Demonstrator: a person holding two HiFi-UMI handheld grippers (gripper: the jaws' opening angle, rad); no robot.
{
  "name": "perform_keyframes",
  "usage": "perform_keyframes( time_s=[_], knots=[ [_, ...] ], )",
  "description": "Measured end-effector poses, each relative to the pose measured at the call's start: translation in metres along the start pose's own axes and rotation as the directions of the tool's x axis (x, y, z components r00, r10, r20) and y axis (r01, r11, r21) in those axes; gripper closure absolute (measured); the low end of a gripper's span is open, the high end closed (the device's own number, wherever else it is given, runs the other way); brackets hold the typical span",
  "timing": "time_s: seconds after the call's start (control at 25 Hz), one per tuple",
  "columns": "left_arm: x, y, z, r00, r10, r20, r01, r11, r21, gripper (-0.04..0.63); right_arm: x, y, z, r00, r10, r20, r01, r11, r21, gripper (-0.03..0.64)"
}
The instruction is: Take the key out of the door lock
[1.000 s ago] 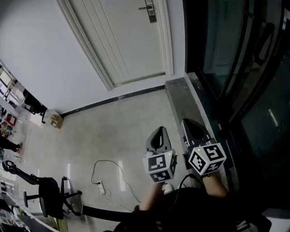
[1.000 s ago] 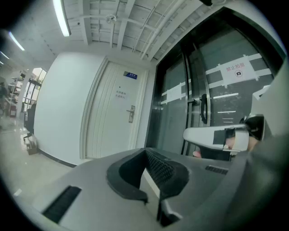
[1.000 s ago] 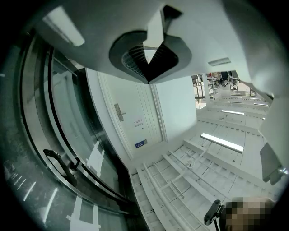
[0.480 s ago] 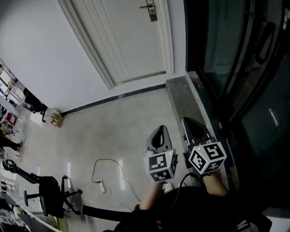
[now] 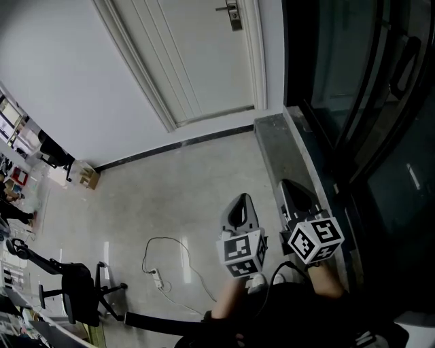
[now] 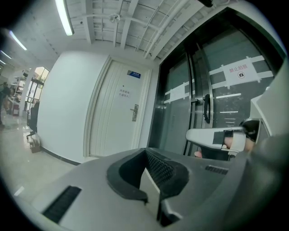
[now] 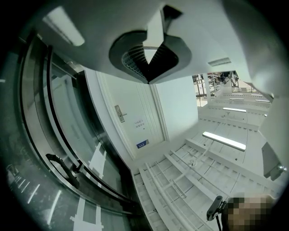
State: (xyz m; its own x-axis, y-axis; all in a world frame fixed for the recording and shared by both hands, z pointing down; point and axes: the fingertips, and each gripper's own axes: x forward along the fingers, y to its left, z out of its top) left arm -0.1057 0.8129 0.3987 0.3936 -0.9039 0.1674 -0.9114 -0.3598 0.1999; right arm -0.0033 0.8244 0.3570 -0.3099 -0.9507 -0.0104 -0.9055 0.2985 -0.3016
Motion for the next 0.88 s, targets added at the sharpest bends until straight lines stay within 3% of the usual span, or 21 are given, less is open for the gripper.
perform_keyframes(
  time_s=[0.44, 0.88],
  knots=[
    [0.022, 0.035, -0.011, 0.999, -0.022, -0.036, 0.022, 1.000, -0.005, 0.595, 0.030, -0.002, -0.022, 0.998, -0.052, -0.021, 0.051, 0.997, -0.057, 0.615],
    [0.113, 0.058, 0.009, 1.000, 0.010, -0.029, -0.011, 1.000, -0.014, 0.595, 0.127, -0.037, -0.013, 0.999, 0.011, -0.038, -0.014, 0.997, -0.075, 0.616]
  ],
)
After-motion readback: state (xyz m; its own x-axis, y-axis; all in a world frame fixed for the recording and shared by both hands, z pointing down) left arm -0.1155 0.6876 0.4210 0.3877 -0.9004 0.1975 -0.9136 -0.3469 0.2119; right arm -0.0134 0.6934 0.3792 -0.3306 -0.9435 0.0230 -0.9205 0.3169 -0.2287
